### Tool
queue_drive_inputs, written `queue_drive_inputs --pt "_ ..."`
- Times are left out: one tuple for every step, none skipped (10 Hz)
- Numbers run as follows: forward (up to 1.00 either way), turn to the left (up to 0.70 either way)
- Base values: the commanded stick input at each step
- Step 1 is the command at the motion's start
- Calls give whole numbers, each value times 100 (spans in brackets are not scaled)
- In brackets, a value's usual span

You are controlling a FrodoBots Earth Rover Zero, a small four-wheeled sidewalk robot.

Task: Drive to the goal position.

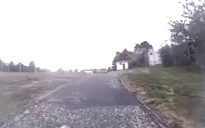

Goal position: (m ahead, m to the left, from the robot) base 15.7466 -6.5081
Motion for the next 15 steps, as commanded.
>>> queue_drive_inputs --pt "70 0" --pt "70 0" --pt "70 0" --pt "70 0" --pt "70 0" --pt "70 0" --pt "70 0" --pt "70 0" --pt "70 0" --pt "70 0" --pt "70 0" --pt "70 0" --pt "70 0" --pt "70 0" --pt "70 0"
